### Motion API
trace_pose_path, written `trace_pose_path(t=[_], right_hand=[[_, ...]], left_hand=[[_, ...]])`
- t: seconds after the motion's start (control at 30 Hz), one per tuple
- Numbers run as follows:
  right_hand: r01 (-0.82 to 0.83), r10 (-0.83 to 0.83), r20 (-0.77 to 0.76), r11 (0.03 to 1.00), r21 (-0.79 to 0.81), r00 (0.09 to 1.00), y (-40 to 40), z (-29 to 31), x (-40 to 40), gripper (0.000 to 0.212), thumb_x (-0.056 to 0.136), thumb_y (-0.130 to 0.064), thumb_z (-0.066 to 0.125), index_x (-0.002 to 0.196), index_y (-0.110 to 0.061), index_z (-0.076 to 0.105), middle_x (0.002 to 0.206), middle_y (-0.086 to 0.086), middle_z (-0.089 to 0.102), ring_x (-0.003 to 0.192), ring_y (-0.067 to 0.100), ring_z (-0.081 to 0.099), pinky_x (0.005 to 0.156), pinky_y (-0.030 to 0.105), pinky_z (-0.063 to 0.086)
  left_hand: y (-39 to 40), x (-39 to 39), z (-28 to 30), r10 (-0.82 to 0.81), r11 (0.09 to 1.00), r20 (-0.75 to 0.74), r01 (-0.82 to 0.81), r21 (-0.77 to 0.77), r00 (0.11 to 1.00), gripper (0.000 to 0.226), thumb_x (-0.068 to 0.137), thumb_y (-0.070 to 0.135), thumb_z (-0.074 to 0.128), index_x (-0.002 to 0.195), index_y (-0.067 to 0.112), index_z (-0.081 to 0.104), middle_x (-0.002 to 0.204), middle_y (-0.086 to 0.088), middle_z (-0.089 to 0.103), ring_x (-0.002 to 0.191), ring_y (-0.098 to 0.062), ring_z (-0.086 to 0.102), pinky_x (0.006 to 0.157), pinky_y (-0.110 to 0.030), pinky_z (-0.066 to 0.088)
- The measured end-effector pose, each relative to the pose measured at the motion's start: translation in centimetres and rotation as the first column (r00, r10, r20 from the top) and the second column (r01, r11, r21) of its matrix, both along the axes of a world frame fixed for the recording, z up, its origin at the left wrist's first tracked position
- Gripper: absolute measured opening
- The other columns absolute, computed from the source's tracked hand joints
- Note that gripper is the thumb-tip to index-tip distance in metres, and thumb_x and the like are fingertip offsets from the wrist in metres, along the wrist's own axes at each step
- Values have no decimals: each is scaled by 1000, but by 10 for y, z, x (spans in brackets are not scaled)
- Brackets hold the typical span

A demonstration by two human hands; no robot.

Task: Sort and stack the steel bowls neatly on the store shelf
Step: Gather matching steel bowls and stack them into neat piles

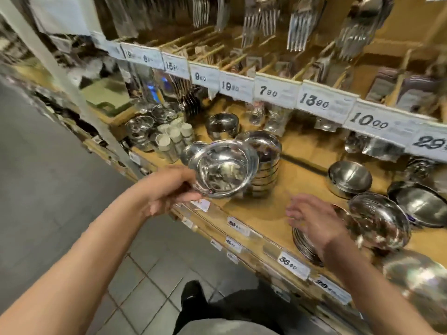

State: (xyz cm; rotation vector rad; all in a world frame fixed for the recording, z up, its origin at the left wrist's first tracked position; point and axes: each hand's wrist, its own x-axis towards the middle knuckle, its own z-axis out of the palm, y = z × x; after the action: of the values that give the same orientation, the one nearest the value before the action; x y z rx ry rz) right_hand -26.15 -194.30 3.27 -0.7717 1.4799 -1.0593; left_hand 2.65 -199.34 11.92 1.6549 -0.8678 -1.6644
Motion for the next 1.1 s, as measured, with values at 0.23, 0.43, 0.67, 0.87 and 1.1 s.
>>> trace_pose_path(t=[0.23,0.43,0.67,0.87,1.1], right_hand=[[-187,190,-20,977,102,982,-64,-19,111,14,104,-19,53,108,-14,65,101,5,69,88,15,67,56,15,54],[-74,91,-151,991,114,984,-174,-50,196,20,104,-18,52,117,-9,65,116,21,62,96,24,59,88,37,48],[67,-4,-464,991,119,886,-268,-96,241,48,102,-33,51,144,-10,50,147,12,55,135,31,48,102,31,36],[56,11,-311,977,206,950,-280,-121,238,33,89,-34,70,116,-14,73,110,14,75,96,30,68,82,45,54],[19,22,-123,947,322,992,-253,-118,237,24,80,1,74,90,-14,59,88,14,74,76,25,75,62,38,63]], left_hand=[[-43,126,-20,153,988,78,-151,-34,985,22,90,-9,52,107,0,63,97,-18,69,73,-18,73,64,-26,64],[-102,201,-53,110,994,53,-110,0,993,13,94,-7,54,99,2,62,83,-10,72,66,-11,71,55,-21,60],[-168,253,-96,128,990,54,-131,60,990,18,92,-8,53,84,8,57,79,-7,68,70,-16,71,57,-23,62],[-184,265,-117,86,988,10,-87,125,996,19,92,-9,51,106,0,60,82,-12,78,71,-20,77,56,-23,61],[-193,236,-127,-10,989,-33,14,149,999,14,91,-10,51,92,2,58,82,-15,77,74,-22,77,60,-28,64]])
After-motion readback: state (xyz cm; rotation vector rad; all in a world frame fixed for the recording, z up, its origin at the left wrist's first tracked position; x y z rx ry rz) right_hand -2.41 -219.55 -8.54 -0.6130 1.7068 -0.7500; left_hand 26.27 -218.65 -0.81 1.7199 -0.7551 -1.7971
